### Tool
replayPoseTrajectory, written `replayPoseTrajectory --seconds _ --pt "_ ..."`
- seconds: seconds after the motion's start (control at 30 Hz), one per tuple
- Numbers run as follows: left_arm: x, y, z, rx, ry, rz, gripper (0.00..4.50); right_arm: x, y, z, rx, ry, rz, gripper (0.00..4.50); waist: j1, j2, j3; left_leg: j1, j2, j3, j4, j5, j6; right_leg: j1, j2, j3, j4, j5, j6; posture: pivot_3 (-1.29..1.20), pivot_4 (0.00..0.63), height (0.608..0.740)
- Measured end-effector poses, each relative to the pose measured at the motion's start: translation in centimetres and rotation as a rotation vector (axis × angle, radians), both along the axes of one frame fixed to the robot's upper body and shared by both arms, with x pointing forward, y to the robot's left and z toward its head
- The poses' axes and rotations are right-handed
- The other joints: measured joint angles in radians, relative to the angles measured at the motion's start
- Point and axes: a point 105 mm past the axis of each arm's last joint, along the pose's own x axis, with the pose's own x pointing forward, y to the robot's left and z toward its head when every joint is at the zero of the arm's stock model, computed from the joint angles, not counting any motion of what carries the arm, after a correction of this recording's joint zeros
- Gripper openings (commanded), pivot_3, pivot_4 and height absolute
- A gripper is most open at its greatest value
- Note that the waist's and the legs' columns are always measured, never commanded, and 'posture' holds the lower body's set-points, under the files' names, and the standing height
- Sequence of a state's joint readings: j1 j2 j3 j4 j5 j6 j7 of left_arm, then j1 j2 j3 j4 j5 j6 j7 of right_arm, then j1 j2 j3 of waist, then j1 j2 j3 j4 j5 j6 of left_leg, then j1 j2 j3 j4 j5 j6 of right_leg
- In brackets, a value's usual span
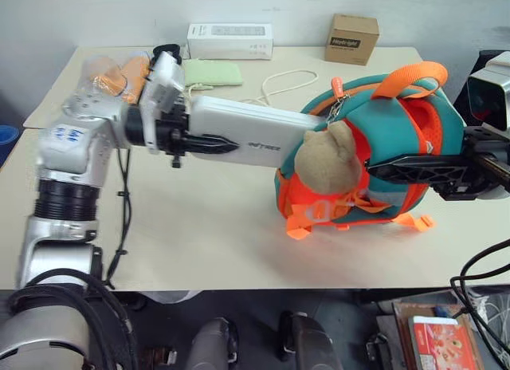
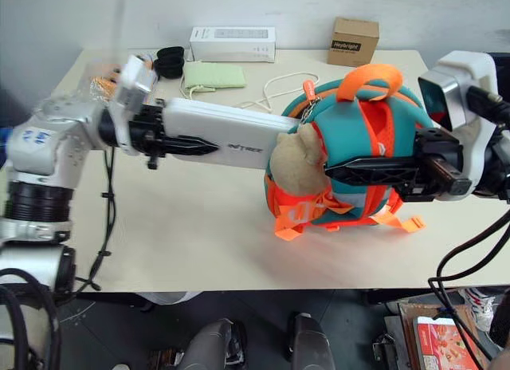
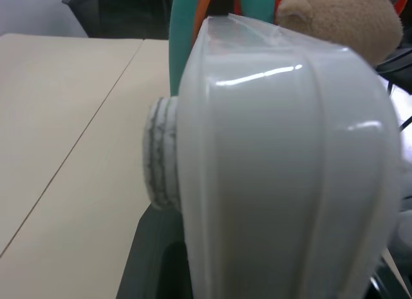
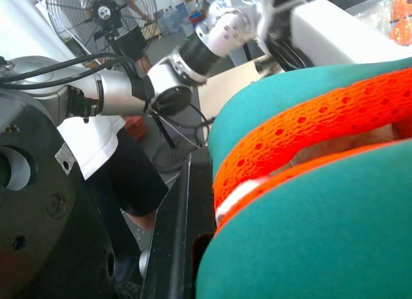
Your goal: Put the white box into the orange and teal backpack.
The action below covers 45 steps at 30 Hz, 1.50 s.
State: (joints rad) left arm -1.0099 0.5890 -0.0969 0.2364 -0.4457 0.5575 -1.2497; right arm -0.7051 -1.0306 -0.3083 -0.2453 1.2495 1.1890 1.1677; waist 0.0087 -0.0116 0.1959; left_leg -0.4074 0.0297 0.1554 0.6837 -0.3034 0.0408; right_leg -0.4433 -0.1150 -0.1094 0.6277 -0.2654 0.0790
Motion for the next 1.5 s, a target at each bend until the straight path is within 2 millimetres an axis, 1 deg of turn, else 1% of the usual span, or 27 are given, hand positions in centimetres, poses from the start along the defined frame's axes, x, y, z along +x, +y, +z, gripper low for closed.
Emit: replayPoseTrajectory --seconds 0.03,0.1,0.23,0.27,0.33,0.4,0.43,0.53,0.57,0.63,0.7,0.77,0.8,0.83,0.9,0.93,1.0,1.03,1.1,1.13,1.2,1.27,1.33,1.43,1.5 --pt "0.1 -1.1 -0.4 -0.002 -0.004 -0.011 1.25 0.0 0.1 -0.1 -0.010 -0.013 0.006 0.02 0.001 0.000 0.000 0.000 0.000 0.000 0.000 0.000 0.000 0.000 0.000 0.000 0.000 0.000 0.000 0.00 0.150 0.740" --pt "-0.2 -4.2 -1.1 -0.024 0.000 -0.053 1.25 0.1 0.6 -0.5 -0.033 -0.037 0.021 0.02 0.004 0.000 0.000 0.000 0.000 0.000 0.000 0.000 0.001 0.000 0.000 0.000 0.000 0.001 0.001 0.00 0.150 0.740" --pt "-0.1 -9.3 -1.3 -0.046 -0.018 -0.081 1.25 0.5 1.3 -0.8 -0.051 -0.067 0.040 0.02 0.009 -0.001 0.000 0.000 -0.001 0.001 0.001 0.000 0.001 0.000 0.000 -0.001 -0.001 0.001 0.002 0.00 0.150 0.740" --pt "0.0 -10.5 -1.3 -0.041 -0.035 -0.084 1.25 0.6 1.5 -0.9 -0.053 -0.070 0.047 0.02 0.010 -0.001 0.000 0.000 0.000 0.001 0.001 0.000 0.001 0.000 0.000 -0.001 -0.002 0.001 0.002 0.00 0.150 0.740" --pt "0.1 -12.0 -1.4 -0.036 -0.056 -0.082 1.25 0.7 1.6 -0.9 -0.047 -0.085 0.042 0.02 0.010 0.000 0.000 0.000 0.000 0.002 0.001 0.000 0.001 0.000 0.000 -0.001 -0.002 0.001 0.002 0.00 0.150 0.740" --pt "0.4 -12.6 -1.7 -0.030 -0.066 -0.071 2.00 1.2 1.7 -0.9 -0.042 -0.105 0.013 0.00 0.007 0.000 0.000 0.001 0.000 0.002 0.001 0.000 0.001 -0.001 0.000 -0.001 -0.002 0.001 0.001 0.00 0.150 0.740" --pt "0.4 -12.5 -1.7 -0.027 -0.070 -0.068 2.15 1.5 1.7 -0.9 -0.041 -0.116 -0.005 0.00 0.006 0.000 0.000 0.001 0.000 0.002 0.001 0.000 0.001 -0.001 0.000 -0.001 -0.001 0.001 0.001 0.00 0.150 0.740" --pt "0.9 -11.4 -1.6 -0.018 -0.068 -0.036 3.00 2.1 1.8 -1.3 -0.043 -0.130 -0.048 0.00 0.002 0.000 0.000 0.001 0.001 0.002 0.001 0.000 0.001 -0.001 0.000 -0.001 -0.001 0.001 0.001 0.00 0.150 0.740" --pt "1.0 -10.7 -1.6 -0.021 -0.058 -0.019 3.29 2.1 1.8 -1.5 -0.048 -0.129 -0.055 0.00 0.000 0.000 0.000 0.001 0.001 0.002 0.001 0.000 0.001 -0.001 0.000 -0.001 -0.001 0.001 0.001 0.00 0.150 0.740" --pt "0.9 -8.5 -1.3 -0.025 -0.026 0.009 3.88 2.1 1.7 -2.1 -0.055 -0.114 -0.076 0.00 -0.008 0.000 0.000 0.001 0.001 0.002 0.000 0.000 0.001 -0.001 -0.001 0.000 0.000 0.001 0.001 0.00 0.150 0.740" --pt "0.3 -6.9 -0.8 -0.042 0.005 0.007 4.42 2.2 1.6 -2.6 -0.058 -0.101 -0.096 0.00 -0.012 0.000 0.000 0.001 0.001 0.002 0.000 0.000 0.001 -0.001 0.000 0.000 0.001 0.001 0.001 0.00 0.150 0.740" --pt "-0.7 -4.9 -0.3 -0.049 0.042 -0.010 4.48 2.5 1.7 -2.9 -0.056 -0.099 -0.122 0.00 -0.015 0.000 0.000 0.001 0.002 0.002 0.000 0.000 0.001 -0.001 0.000 0.001 0.001 0.001 0.001 0.00 0.150 0.740" --pt "-1.5 -3.6 0.0 -0.055 0.069 -0.033 4.48 2.7 1.6 -3.4 -0.059 -0.091 -0.144 0.00 -0.016 0.000 0.000 0.001 0.002 0.002 0.000 0.000 0.000 -0.001 0.000 0.002 0.001 0.001 0.001 0.00 0.150 0.740" --pt "-2.1 -2.6 0.3 -0.061 0.090 -0.051 4.48 3.0 1.6 -3.8 -0.063 -0.081 -0.165 0.00 -0.015 0.000 0.000 0.001 0.002 0.001 0.000 0.000 0.000 -0.001 0.001 0.001 0.001 0.001 0.001 0.00 0.150 0.740" --pt "-3.2 -0.4 1.5 -0.078 0.125 -0.070 4.48 3.7 1.4 -4.6 -0.073 -0.064 -0.220 0.00 -0.012 0.000 0.000 0.001 0.001 0.001 0.000 0.000 0.000 -0.001 0.000 0.001 0.001 0.001 0.001 0.00 0.150 0.740" --pt "-3.6 0.4 2.4 -0.099 0.127 -0.073 4.48 4.0 1.4 -4.6 -0.069 -0.063 -0.234 0.00 -0.008 0.000 0.000 0.001 0.000 0.001 0.001 0.000 0.000 0.000 0.000 0.002 0.000 0.001 0.001 0.00 0.150 0.740" --pt "-4.3 1.3 3.6 -0.134 0.136 -0.079 4.48 4.4 1.5 -4.5 -0.054 -0.066 -0.254 0.00 -0.005 0.000 0.000 0.001 0.000 -0.001 0.001 0.000 0.001 0.001 0.000 0.002 0.000 0.001 0.001 0.00 0.150 0.740" --pt "-4.8 1.6 4.5 -0.166 0.129 -0.088 4.48 4.7 1.6 -4.5 -0.045 -0.070 -0.275 0.00 -0.003 0.000 0.000 0.001 -0.001 -0.001 0.002 0.000 0.001 0.002 -0.001 0.002 0.000 0.001 0.001 0.00 0.150 0.740" --pt "-5.2 1.2 5.3 -0.188 0.091 -0.083 4.48 5.3 1.8 -4.5 -0.034 -0.077 -0.308 0.00 0.002 0.000 0.000 0.001 -0.001 -0.003 0.002 0.000 0.001 0.004 -0.001 0.003 0.000 0.001 0.002 0.00 0.150 0.740" --pt "-5.1 0.8 5.2 -0.191 0.079 -0.069 4.48 5.4 1.9 -4.6 -0.036 -0.076 -0.314 0.00 0.005 0.000 0.000 0.001 -0.001 -0.004 0.002 0.000 0.001 0.004 -0.001 0.003 0.000 0.001 0.002 0.00 0.150 0.740" --pt "-4.9 0.3 4.7 -0.203 0.084 -0.044 4.48 5.5 2.1 -4.8 -0.038 -0.072 -0.318 0.00 0.007 0.000 0.000 0.001 -0.001 -0.004 0.002 0.000 0.001 0.005 0.000 0.003 0.000 0.001 0.002 0.00 0.150 0.740" --pt "-4.9 -0.5 3.7 -0.208 0.104 -0.035 4.48 5.7 2.2 -5.0 -0.043 -0.071 -0.328 0.00 0.007 0.000 0.000 0.001 -0.001 -0.004 0.002 0.000 0.001 0.005 0.000 0.003 0.000 0.002 0.002 0.00 0.150 0.740" --pt "-5.3 -1.1 2.9 -0.175 0.097 -0.019 4.48 5.8 2.2 -5.0 -0.046 -0.073 -0.339 0.00 0.005 0.000 0.000 0.001 -0.001 -0.004 0.002 0.000 0.001 0.004 0.000 0.003 0.000 0.002 0.002 0.00 0.150 0.740" --pt "-7.1 -1.5 2.3 -0.093 0.049 -0.039 4.48 5.8 2.2 -5.0 -0.046 -0.068 -0.343 0.00 0.000 0.000 0.000 0.001 0.000 -0.004 0.001 0.000 0.001 0.004 0.000 0.004 0.000 0.001 0.002 0.00 0.150 0.740" --pt "-7.9 -1.7 2.1 -0.049 0.014 -0.054 4.48 5.8 2.2 -5.1 -0.047 -0.056 -0.344 0.00 -0.004 0.000 0.000 0.001 0.000 -0.004 0.001 0.001 0.001 0.005 0.000 0.004 0.000 0.001 0.002 0.00 0.150 0.740"
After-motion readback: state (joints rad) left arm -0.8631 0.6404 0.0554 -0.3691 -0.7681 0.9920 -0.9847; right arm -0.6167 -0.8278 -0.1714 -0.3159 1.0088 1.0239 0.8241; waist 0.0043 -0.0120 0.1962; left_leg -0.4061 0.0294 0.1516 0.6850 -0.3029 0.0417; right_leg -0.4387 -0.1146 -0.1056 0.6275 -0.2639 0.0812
